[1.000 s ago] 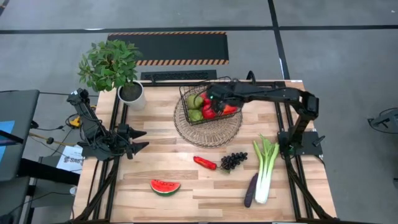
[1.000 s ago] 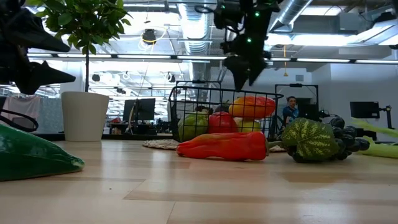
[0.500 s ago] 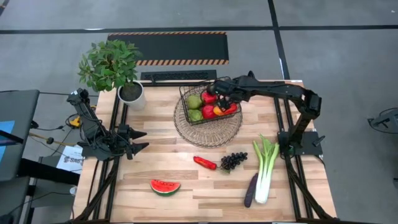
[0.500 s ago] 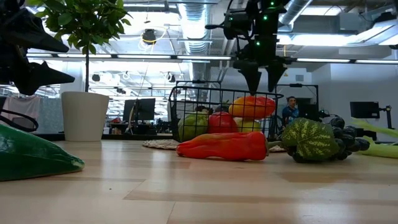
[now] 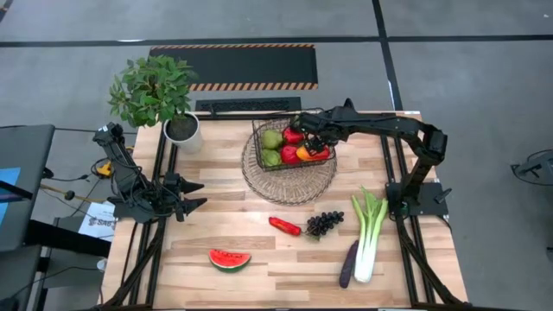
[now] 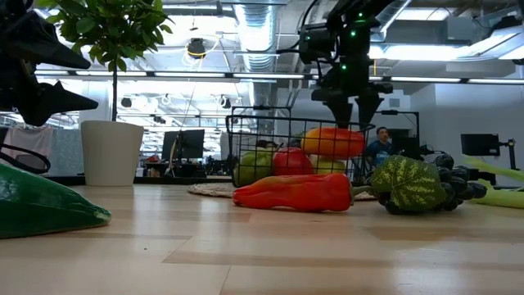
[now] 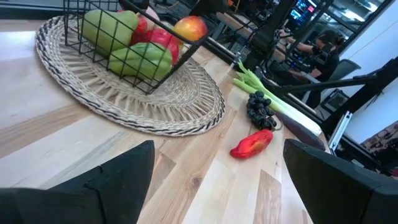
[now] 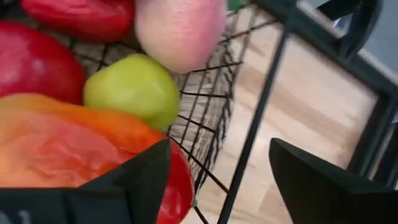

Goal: Build produce basket
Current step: Adjust the black wire basket, then put the red chili pepper into the black wire basket

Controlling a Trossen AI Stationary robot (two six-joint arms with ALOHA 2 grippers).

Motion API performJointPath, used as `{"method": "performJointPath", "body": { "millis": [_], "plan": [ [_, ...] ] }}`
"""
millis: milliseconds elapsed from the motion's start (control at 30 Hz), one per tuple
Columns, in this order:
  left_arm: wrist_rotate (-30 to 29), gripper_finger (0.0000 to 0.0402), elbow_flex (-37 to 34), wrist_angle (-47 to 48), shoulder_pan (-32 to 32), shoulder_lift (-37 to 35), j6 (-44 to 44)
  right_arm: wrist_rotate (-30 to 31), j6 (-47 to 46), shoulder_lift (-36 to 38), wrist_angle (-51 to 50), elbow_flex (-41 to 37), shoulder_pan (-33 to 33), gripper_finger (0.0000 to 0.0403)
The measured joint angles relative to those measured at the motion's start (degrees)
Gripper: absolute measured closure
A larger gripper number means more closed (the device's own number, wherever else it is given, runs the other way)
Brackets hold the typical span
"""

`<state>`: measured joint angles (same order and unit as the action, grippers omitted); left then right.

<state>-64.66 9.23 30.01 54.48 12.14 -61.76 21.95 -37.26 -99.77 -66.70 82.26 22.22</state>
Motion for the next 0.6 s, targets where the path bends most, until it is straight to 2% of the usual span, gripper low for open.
{"method": "performJointPath", "body": {
  "millis": [133, 233, 400, 600],
  "plan": [
    [-0.01, 0.0060, 0.00, -0.01, 0.02, 0.00, 0.00, -3.31, 0.04, -0.02, -0.34, -0.04, -0.36, 0.0137],
    [-0.01, 0.0060, 0.00, 0.01, 0.02, 0.00, 0.00, -3.04, 0.25, -0.04, -0.34, -0.10, -1.12, 0.0146],
    [-0.01, 0.0060, 0.00, 0.01, 0.02, 0.00, 0.00, -1.00, 1.68, -0.08, -0.15, 0.17, -1.57, 0.0148],
    [-0.07, 0.0060, 0.00, 0.01, 0.01, 0.00, 0.00, -1.02, 6.22, 0.91, 0.47, 4.41, -1.73, 0.0148]
  ]
}}
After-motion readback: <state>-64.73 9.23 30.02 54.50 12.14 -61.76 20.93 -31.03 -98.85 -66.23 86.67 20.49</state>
